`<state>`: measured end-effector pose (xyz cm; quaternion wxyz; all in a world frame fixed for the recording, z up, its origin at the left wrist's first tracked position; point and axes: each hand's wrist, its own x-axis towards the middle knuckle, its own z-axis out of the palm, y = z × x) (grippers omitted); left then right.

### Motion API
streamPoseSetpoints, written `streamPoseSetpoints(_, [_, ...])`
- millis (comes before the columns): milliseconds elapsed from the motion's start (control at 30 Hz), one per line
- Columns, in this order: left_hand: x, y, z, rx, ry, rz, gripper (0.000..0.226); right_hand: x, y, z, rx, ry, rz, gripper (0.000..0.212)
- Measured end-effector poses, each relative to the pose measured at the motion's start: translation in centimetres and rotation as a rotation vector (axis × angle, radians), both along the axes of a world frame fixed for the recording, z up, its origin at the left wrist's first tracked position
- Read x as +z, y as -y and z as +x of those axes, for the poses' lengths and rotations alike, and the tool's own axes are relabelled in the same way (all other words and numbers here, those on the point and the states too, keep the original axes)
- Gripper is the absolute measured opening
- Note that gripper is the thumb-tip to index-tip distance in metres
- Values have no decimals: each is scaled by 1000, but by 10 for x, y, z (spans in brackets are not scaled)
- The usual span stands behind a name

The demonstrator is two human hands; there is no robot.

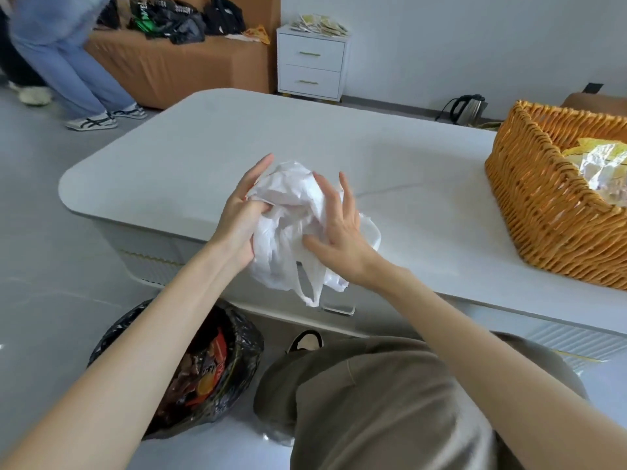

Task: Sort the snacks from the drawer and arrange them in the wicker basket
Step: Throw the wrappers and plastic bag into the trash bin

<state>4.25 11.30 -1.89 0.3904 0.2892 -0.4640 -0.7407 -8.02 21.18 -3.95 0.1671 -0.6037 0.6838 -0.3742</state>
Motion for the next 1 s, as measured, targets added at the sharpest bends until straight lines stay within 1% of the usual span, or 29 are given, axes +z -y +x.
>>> streamPoseSetpoints(67, [-3, -2, 22, -17, -12, 86, 65, -5, -2, 21, 81, 15, 135, 103])
streamPoseSetpoints(100, [-4, -3, 32, -43, -33, 138, 66, -5, -3, 31, 110, 25, 188, 113])
streamPoseSetpoints(133, [-6, -6, 43, -81, -70, 190, 61, -7, -2, 42, 130, 18, 214, 122])
streamPoseSetpoints(167, [-8, -8, 53, -127, -130, 243, 52, -10, -2, 52, 138, 6, 222, 128])
streamPoseSetpoints(200, [-11, -9, 61, -182, -191, 281, 40, -14, -1, 61, 132, 7, 224, 129])
streamPoseSetpoints(233, [-14, -11, 68, -240, -233, 302, 29, -18, 1, 69, 115, 21, 219, 121])
streamPoseSetpoints(300, [-28, -8, 81, -296, -219, 302, 13, -26, 1, 79, 76, 3, 180, 93])
streamPoseSetpoints(333, [-35, -6, 87, -289, -166, 294, 15, -31, 1, 82, 75, -32, 177, 78])
streamPoseSetpoints(400, [-50, 0, 102, -248, 16, 241, 31, -42, 0, 87, 109, -91, 224, 57])
streamPoseSetpoints(467, [-63, 2, 119, -201, 284, 109, 40, -56, 2, 90, 158, -120, 283, 43])
streamPoseSetpoints(500, [-71, 2, 129, -181, 397, 71, 39, -63, 5, 94, 178, -131, 309, 38])
streamPoseSetpoints(533, [-79, 3, 139, -178, 479, 64, 38, -70, 8, 98, 194, -129, 332, 31])
streamPoseSetpoints(600, [-96, 4, 161, -206, 599, 36, 49, -86, 19, 112, 231, -112, 361, 22])
streamPoseSetpoints(633, [-106, 5, 171, -215, 640, -5, 47, -94, 26, 120, 252, -94, 363, 24])
streamPoseSetpoints(667, [-116, 7, 181, -186, 671, -39, 39, -104, 34, 130, 268, -57, 367, 28])
streamPoseSetpoints(700, [-126, 10, 190, -116, 692, -37, 31, -113, 42, 140, 280, 2, 375, 35])
streamPoseSetpoints(733, [-137, 14, 198, -31, 696, -3, 27, -120, 50, 149, 284, 71, 386, 47])
streamPoseSetpoints(767, [-148, 18, 206, 40, 686, 38, 27, -127, 59, 158, 279, 131, 401, 59])
streamPoseSetpoints(800, [-161, 24, 213, 98, 681, 67, 29, -133, 66, 167, 270, 171, 410, 67])
streamPoseSetpoints(867, [-181, 31, 222, 200, 678, 79, 40, -151, 79, 181, 271, 211, 414, 68])
streamPoseSetpoints(933, [-202, 38, 226, 287, 721, 26, 46, -174, 90, 193, 310, 215, 441, 60])
streamPoseSetpoints(967, [-211, 39, 227, 324, 770, -21, 44, -185, 93, 196, 336, 173, 484, 59])
streamPoseSetpoints(1000, [-219, 39, 226, 347, 830, -81, 40, -197, 95, 197, 368, 72, 542, 62])
